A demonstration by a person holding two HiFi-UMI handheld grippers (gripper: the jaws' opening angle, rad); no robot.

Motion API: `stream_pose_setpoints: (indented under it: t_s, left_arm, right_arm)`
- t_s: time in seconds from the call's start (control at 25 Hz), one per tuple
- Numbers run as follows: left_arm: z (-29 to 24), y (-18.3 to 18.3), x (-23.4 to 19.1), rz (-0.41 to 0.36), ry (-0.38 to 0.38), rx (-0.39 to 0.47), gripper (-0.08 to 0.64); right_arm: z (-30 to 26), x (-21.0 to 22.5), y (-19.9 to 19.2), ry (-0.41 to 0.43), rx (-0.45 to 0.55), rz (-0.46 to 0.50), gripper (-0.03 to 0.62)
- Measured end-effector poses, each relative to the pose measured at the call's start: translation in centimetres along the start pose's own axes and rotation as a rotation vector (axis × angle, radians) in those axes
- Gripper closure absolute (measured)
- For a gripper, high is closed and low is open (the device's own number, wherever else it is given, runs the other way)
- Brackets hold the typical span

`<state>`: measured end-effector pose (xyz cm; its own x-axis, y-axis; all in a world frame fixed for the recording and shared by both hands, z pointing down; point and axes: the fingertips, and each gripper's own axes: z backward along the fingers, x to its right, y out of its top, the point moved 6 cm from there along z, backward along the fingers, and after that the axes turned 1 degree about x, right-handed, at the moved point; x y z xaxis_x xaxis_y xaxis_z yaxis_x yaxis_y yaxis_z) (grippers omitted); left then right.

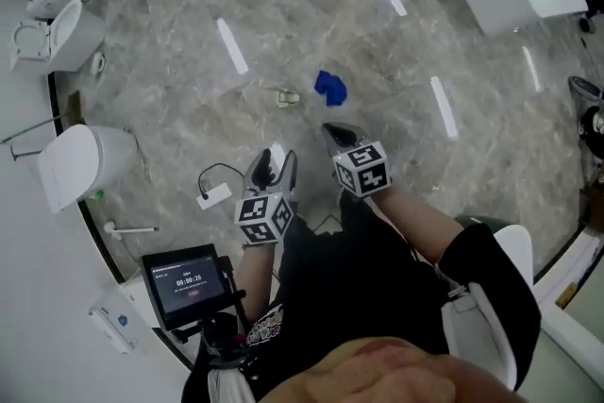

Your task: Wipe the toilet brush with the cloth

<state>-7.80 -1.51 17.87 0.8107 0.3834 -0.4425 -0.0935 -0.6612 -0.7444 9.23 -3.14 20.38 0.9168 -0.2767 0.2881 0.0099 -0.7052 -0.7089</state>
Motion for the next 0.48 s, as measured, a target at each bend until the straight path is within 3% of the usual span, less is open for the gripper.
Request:
stream_pose_setpoints:
  t_s: [0.16, 0.48]
  left_arm:
    - [2.0, 1.7, 2.7, -0.027, -0.067, 0.028, 0.325]
    - [6.7, 6.1, 3.2, -0.035, -0.051, 0.145, 0.332]
  right_arm:
    - [4.1, -1.4, 2.8, 0.001, 0.097, 0.005, 0.591]
    - [9.5, -5.8, 8.4, 0.053, 0.282, 0.028, 0.592]
